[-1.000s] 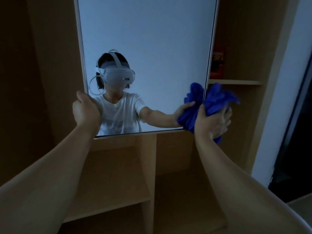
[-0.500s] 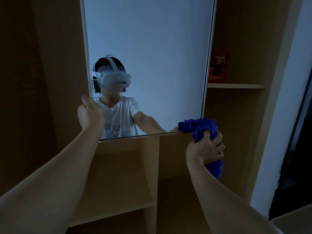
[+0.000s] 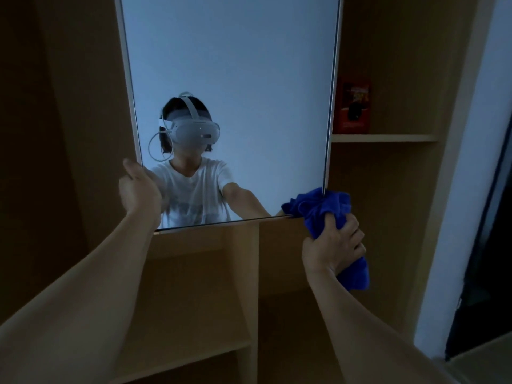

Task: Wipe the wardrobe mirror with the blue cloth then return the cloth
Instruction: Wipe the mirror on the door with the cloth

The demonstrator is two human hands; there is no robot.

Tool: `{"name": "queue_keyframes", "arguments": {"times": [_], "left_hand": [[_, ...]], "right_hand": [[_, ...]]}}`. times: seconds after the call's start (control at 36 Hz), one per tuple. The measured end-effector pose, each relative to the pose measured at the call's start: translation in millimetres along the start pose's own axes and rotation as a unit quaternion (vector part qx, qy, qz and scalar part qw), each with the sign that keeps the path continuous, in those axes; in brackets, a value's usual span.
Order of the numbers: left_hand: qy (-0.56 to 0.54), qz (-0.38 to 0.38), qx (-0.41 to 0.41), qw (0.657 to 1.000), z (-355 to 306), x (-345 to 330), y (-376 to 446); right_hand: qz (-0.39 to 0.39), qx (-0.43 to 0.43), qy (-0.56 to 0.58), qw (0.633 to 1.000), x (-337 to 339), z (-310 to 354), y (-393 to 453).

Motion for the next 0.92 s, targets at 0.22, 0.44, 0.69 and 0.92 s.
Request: {"name": "queue_keyframes", "arguments": {"times": [0.22,0.44,0.69,0.92], "left_hand": [[-0.008,-0.005,-0.001,1.000,0.6,-2.2,-4.3],[-0.012,0.016,-0.025,0.999,-1.0,-8.0,0.7],[-0.021,0.092,-0.068,0.993,-8.5,-10.4,-14.9],[-0.039,0.096,-0.038,0.994,-6.2,-9.3,-17.3]], "right_hand": [[0.086,-0.006,-0.023,0.996,-15.9,8.8,10.6],[0.112,0.015,-0.079,0.991,-18.3,12.8,12.6],[0.124,0.061,-0.122,0.983,-16.9,23.2,10.2],[0.115,0.113,-0.089,0.983,-5.5,66.1,2.5]]}}
Point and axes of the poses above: each hand's wrist, its own y-axis towards the middle knuckle, its own x-axis out of the back of the hand, z = x × y, the point moved 8 cm from there along y, towards the middle knuckle, and after that the axes turned 14 degrees about x, right-handed, at the moved point
